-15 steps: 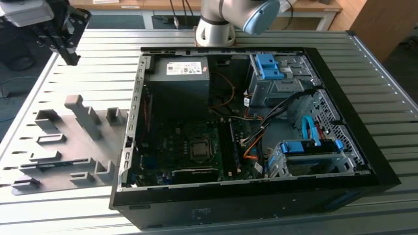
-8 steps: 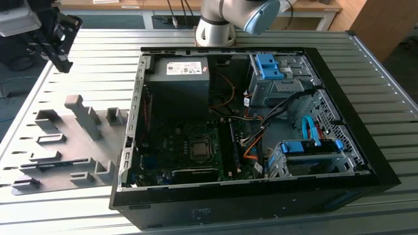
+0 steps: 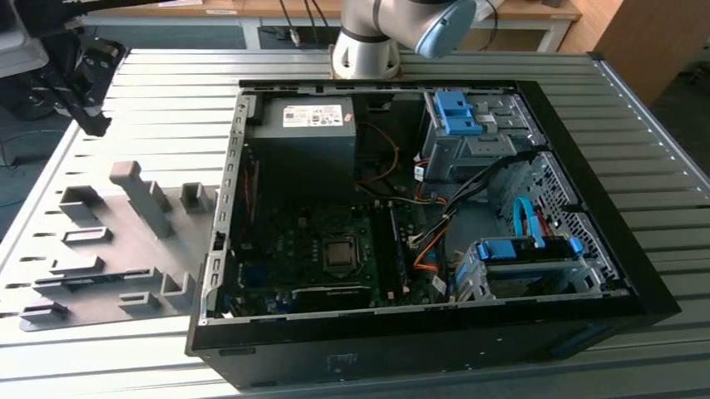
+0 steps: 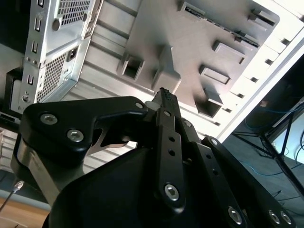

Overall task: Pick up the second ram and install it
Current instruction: 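Reach for the second ram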

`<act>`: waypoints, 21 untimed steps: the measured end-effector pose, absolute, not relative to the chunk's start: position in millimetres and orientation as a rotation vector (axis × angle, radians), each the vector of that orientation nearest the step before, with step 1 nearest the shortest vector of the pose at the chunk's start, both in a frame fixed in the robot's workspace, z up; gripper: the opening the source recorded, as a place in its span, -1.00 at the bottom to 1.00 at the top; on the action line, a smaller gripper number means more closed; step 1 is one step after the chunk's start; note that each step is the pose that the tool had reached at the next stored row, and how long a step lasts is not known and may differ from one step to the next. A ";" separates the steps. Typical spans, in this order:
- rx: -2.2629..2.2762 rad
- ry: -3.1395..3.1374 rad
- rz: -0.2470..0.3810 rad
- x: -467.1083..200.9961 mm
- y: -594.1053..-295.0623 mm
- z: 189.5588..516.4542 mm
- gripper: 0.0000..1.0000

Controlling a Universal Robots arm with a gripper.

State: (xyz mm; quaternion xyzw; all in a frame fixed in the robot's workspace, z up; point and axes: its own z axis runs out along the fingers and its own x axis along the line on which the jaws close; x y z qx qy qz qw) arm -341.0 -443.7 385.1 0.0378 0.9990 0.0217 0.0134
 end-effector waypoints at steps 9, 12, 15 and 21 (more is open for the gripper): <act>0.118 3.112 0.068 -349.2 -453.9 382.0 -0.80; 0.118 3.112 0.068 -352.3 -457.4 380.9 -0.80; 0.118 3.112 0.068 -355.1 -460.7 379.7 -0.80; 0.118 3.112 0.068 -359.6 -467.1 377.7 -0.80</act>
